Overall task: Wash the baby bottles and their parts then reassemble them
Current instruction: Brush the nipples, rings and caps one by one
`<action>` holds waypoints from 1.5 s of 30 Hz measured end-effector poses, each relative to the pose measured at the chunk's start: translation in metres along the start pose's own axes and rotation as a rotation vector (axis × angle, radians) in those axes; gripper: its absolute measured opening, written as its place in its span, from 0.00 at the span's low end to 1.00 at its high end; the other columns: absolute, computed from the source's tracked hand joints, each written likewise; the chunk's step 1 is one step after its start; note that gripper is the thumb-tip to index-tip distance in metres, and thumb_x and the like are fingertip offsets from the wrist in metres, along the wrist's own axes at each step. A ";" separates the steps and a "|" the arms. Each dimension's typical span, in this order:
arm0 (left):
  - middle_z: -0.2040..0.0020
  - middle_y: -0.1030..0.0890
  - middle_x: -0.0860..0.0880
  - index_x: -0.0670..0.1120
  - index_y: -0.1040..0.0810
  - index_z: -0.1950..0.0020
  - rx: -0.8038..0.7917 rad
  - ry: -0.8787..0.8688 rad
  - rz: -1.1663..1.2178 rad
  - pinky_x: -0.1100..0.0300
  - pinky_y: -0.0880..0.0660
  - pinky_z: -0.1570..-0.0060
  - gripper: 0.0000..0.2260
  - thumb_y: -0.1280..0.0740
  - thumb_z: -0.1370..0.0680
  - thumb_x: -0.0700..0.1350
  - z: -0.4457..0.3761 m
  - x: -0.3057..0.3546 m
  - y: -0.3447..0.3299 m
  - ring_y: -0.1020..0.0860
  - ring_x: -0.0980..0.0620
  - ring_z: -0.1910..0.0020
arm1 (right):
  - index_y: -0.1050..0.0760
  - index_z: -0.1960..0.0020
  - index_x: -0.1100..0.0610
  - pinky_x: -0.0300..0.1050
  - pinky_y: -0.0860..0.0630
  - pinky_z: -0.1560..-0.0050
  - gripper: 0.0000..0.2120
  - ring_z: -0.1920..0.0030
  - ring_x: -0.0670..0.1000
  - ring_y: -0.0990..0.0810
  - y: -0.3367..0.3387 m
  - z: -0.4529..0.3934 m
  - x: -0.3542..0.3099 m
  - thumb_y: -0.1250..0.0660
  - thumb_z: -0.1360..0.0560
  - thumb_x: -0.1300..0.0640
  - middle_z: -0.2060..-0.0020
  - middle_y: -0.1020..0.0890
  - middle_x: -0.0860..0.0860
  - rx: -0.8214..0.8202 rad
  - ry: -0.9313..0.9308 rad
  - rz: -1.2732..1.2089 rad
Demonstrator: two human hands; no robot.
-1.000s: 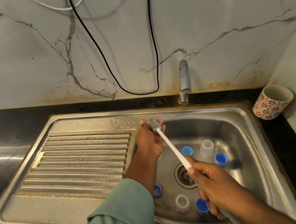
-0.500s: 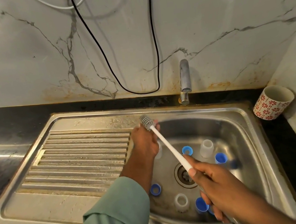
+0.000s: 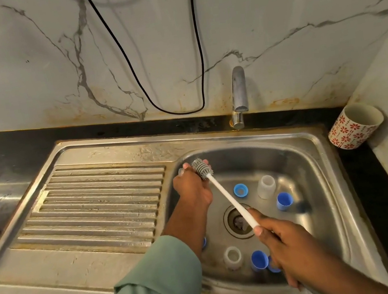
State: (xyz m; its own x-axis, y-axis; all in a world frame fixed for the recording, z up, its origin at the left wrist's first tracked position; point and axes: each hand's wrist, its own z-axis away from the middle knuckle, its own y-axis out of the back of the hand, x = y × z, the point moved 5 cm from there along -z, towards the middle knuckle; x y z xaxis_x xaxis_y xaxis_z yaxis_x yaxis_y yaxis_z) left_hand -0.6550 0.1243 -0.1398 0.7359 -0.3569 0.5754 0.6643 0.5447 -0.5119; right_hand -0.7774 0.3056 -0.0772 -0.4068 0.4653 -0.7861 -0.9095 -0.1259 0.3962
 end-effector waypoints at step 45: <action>0.36 0.25 0.45 0.50 0.30 0.30 -0.958 -0.512 -2.226 0.48 0.24 0.46 0.16 0.38 0.19 0.46 0.008 -0.163 -0.015 0.22 0.39 0.42 | 0.37 0.29 0.33 0.41 0.26 0.74 0.20 0.76 0.48 0.29 0.065 -0.025 0.093 0.41 0.18 0.49 0.69 0.26 0.50 0.190 -0.284 -0.070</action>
State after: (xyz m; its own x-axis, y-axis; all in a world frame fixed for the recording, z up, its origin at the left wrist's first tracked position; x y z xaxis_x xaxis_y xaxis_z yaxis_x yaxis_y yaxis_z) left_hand -0.7861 0.1803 -0.2207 -0.7539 0.5295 0.3889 0.0286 -0.5649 0.8247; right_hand -0.8762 0.3189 -0.1368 -0.2796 0.6953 -0.6621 -0.8916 0.0678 0.4477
